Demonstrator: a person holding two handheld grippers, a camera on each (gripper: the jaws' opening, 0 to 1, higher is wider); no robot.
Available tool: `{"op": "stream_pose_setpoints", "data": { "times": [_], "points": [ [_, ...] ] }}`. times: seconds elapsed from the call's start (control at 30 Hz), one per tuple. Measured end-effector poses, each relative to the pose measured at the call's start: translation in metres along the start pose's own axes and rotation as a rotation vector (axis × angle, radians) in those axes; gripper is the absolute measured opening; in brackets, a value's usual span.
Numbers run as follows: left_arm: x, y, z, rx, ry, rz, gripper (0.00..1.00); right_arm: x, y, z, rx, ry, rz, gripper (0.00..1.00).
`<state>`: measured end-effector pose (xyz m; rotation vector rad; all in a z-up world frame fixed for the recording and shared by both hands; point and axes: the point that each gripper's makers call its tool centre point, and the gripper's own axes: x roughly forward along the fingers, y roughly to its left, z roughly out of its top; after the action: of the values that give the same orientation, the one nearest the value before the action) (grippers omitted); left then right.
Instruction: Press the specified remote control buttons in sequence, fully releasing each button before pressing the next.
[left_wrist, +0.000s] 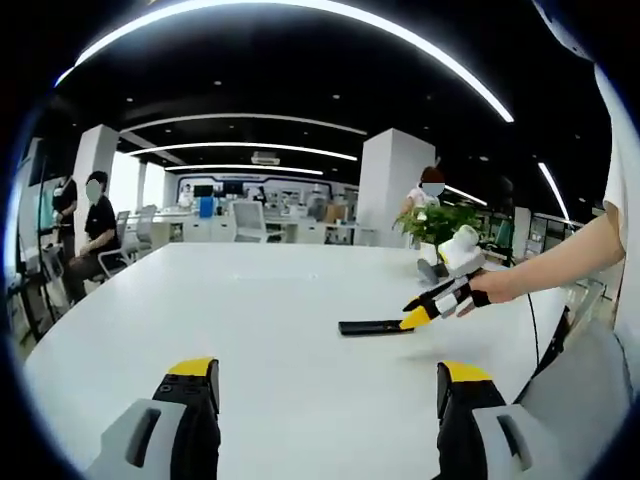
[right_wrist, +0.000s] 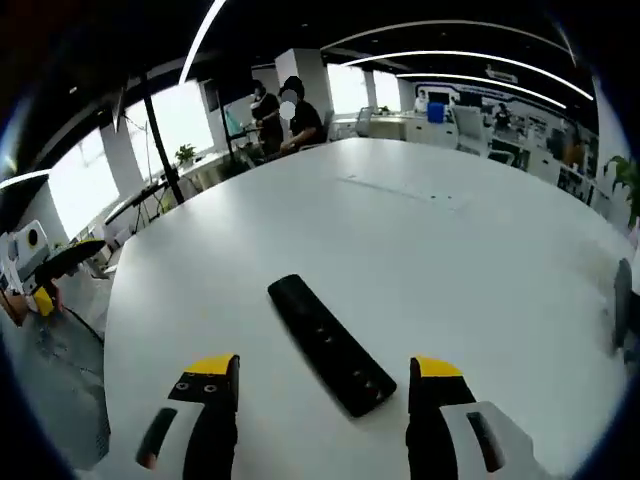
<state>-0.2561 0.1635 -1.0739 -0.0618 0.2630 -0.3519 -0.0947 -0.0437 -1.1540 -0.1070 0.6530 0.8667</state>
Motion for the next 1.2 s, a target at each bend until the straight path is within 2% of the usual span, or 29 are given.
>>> {"op": "stream_pose_setpoints", "data": {
  "times": [0.07,0.17,0.43,0.63,0.77,0.83,0.93,1.07,1.2],
  "points": [
    [0.0,0.001,0.002,0.0,-0.01,0.005,0.94,-0.009,0.009,0.003,-0.004,-0.056,-0.004,0.76],
    [0.001,-0.003,0.0,-0.002,-0.004,-0.013,0.94,-0.022,0.018,0.001,0.031,-0.084,-0.013,0.78],
    [0.0,-0.002,0.003,0.001,-0.021,-0.015,0.95,-0.068,0.037,-0.001,0.008,-0.155,-0.112,0.88],
    [0.0,-0.001,0.004,0.01,-0.035,-0.014,0.96,-0.105,0.044,-0.001,0.029,-0.224,-0.188,0.94],
    [0.0,-0.001,0.003,0.013,-0.039,-0.018,0.97,-0.122,0.049,-0.009,0.014,-0.23,-0.232,0.99],
    [0.0,-0.001,0.004,0.017,-0.045,-0.017,0.98,-0.131,0.053,-0.013,-0.029,-0.237,-0.258,0.99],
    [-0.001,0.0,0.005,0.028,-0.05,-0.011,1.0,-0.138,0.062,-0.022,-0.045,-0.213,-0.264,0.99],
    [-0.002,-0.002,0.005,0.045,-0.045,-0.011,1.0,-0.148,0.066,-0.02,-0.114,-0.192,-0.301,0.99],
    [-0.004,-0.002,0.008,0.074,-0.051,-0.001,1.0,-0.161,0.064,-0.027,-0.101,-0.215,-0.318,0.99]
  ]
}}
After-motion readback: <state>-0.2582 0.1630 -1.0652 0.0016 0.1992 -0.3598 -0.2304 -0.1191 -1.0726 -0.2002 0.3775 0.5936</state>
